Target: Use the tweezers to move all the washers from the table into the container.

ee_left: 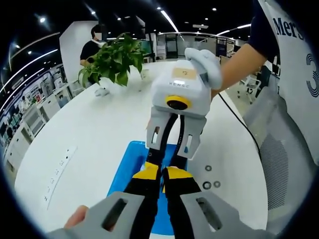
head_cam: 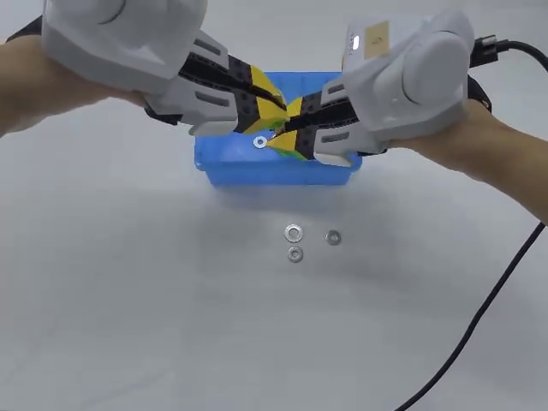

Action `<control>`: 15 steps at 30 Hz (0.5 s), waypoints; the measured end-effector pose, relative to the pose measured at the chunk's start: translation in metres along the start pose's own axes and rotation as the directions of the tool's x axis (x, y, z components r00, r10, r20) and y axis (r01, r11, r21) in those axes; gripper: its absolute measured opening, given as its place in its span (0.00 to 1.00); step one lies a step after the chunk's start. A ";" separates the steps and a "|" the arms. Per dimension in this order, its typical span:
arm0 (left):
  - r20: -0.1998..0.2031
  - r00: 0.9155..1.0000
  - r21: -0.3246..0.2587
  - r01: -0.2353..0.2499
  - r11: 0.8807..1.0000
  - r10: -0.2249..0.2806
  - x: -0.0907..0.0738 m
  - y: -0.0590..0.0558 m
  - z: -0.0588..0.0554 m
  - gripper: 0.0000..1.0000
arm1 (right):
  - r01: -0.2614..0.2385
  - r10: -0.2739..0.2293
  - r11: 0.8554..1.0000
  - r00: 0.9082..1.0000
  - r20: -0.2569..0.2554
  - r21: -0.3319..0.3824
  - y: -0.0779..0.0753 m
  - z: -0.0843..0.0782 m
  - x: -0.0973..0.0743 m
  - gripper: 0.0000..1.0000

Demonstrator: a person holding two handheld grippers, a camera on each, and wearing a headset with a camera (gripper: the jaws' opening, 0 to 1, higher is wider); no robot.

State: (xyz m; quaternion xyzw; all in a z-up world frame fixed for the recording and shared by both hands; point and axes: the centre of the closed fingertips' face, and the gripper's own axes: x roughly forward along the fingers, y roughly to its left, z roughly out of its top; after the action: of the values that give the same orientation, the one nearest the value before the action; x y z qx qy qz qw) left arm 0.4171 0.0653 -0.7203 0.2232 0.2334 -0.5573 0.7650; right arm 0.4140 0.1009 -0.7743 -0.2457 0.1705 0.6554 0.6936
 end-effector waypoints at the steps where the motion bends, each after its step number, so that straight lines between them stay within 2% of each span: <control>1: 0.000 1.000 0.002 0.001 1.000 -0.001 0.000 -0.001 0.001 0.07 | 0.002 -0.002 1.000 1.000 0.002 0.001 0.000 0.000 0.000 0.10; 10: 0.006 1.000 0.002 0.006 1.000 -0.006 -0.001 -0.002 0.000 0.06 | 0.008 -0.008 1.000 1.000 -0.001 0.002 -0.002 0.000 0.000 0.11; 15: 0.023 1.000 0.000 0.000 1.000 0.000 -0.003 0.000 0.004 0.06 | 0.017 -0.017 1.000 1.000 -0.008 -0.005 -0.003 0.001 -0.002 0.12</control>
State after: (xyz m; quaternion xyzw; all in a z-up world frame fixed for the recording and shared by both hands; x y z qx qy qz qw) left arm 0.4171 0.0655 -0.7155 0.2168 0.2244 -0.5598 0.7676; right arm 0.4168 0.0997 -0.7724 -0.2516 0.1695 0.6487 0.6979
